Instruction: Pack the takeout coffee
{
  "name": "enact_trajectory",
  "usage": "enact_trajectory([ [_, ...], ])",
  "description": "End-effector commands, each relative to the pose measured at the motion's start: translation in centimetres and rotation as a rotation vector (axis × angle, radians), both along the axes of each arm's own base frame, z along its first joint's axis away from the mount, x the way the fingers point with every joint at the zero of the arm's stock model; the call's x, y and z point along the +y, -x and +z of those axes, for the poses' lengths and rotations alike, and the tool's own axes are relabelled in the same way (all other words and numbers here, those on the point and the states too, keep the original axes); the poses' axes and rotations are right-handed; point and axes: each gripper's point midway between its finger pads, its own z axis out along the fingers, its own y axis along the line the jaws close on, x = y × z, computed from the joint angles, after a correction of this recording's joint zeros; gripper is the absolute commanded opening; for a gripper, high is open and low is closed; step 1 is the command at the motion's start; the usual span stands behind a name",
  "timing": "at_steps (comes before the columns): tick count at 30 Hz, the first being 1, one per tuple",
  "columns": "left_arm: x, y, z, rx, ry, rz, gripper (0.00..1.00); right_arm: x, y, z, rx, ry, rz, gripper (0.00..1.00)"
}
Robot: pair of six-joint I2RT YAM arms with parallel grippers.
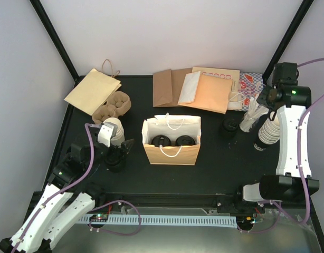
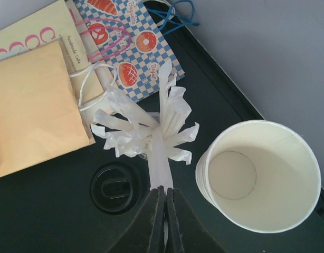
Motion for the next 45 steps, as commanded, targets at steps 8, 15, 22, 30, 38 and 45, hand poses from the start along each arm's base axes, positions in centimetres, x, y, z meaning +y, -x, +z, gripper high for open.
enact_trajectory([
  [8, -0.1, -0.3, 0.3, -0.009, 0.013, 0.009, 0.99, -0.5, -1.4, -3.7, 0.063, -0.014, -0.022, 0.07],
  [15, -0.1, -0.3, 0.2, -0.007, 0.011, 0.008, 0.99, -0.5, -1.7, -6.0, 0.111, -0.018, -0.026, 0.11],
  [22, -0.1, -0.3, 0.3, -0.011, 0.012, 0.010, 0.99, -0.3, -2.1, -8.4, 0.171, -0.034, -0.011, 0.14],
  [30, 0.0, -0.3, 0.3, -0.011, 0.012, 0.014, 0.99, -0.4, -1.6, -6.5, 0.124, -0.015, -0.005, 0.23],
  [38, 0.0, -0.3, 0.4, -0.013, 0.013, 0.015, 0.99, 0.0, -1.4, -5.2, 0.090, -0.029, 0.002, 0.01],
  [45, 0.1, -0.3, 0.4, -0.015, 0.013, 0.017, 0.99, 0.0, -0.6, -2.0, 0.044, -0.026, -0.003, 0.01],
])
